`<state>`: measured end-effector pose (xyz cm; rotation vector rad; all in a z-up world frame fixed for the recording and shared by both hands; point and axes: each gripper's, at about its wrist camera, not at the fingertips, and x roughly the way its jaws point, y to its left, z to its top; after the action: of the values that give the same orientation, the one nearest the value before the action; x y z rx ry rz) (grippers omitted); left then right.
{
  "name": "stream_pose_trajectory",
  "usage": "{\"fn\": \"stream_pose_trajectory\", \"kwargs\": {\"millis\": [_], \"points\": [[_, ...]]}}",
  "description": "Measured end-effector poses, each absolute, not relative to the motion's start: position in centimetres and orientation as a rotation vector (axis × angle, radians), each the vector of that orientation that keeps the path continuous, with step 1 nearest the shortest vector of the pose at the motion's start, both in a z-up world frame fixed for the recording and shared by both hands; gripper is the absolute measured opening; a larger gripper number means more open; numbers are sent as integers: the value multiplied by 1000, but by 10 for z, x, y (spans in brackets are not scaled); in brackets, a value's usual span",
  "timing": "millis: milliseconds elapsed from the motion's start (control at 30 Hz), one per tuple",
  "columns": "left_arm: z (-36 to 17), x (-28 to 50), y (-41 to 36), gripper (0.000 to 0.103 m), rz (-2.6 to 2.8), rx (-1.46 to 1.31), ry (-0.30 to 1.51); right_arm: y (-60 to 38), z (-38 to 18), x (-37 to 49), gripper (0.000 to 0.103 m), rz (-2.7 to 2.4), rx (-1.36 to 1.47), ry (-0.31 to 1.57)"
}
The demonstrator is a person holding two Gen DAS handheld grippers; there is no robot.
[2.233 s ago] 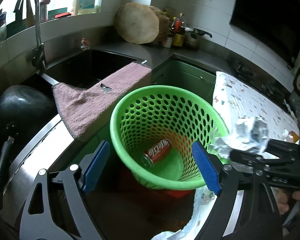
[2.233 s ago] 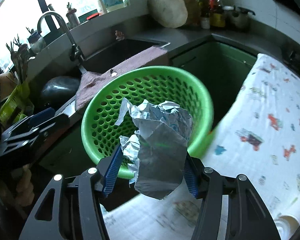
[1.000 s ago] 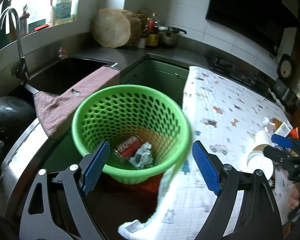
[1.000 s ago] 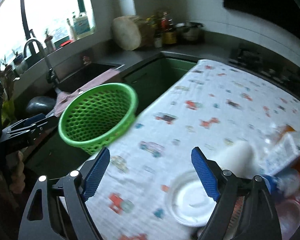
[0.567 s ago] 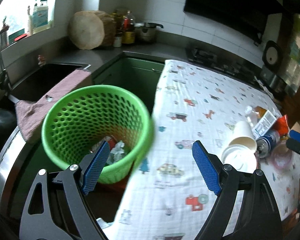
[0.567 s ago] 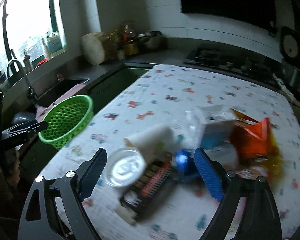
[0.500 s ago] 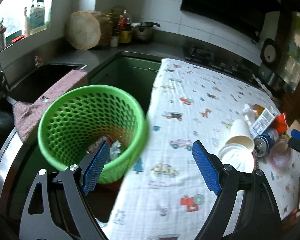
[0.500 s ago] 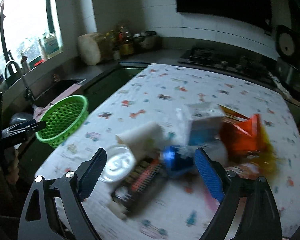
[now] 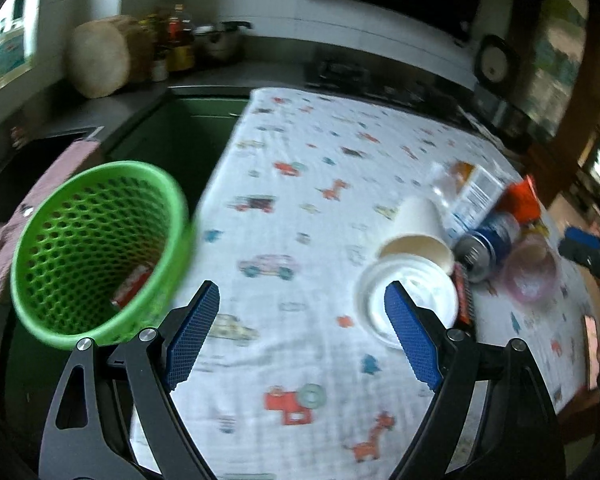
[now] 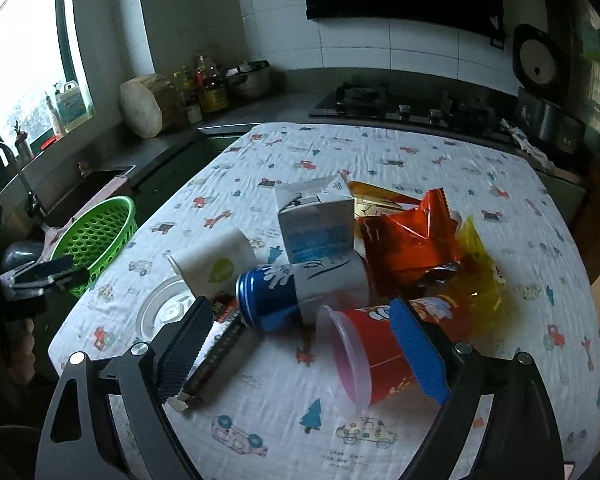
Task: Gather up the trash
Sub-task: 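Move the left gripper to the white cup lid and grasp it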
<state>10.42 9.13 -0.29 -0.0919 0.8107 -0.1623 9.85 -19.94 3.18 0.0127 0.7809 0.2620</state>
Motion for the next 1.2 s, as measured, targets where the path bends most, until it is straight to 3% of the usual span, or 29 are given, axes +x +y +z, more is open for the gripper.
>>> {"fn": "stream_pose_trajectory", "kwargs": {"millis": [67,200,667,1200], "points": [[-8,106,79,95,-209,-88,831,-202,30,100,87,264,16,786],[-17,108,50,97,-309,-62,862,-205,27,101,87,271,22,793],[-53,146,13,97,-406,-36,982,-204,17,100,87,304,28,809],[-63,158,7,97,-425,-17,991,-189,13,97,87,338,11,822]]}}
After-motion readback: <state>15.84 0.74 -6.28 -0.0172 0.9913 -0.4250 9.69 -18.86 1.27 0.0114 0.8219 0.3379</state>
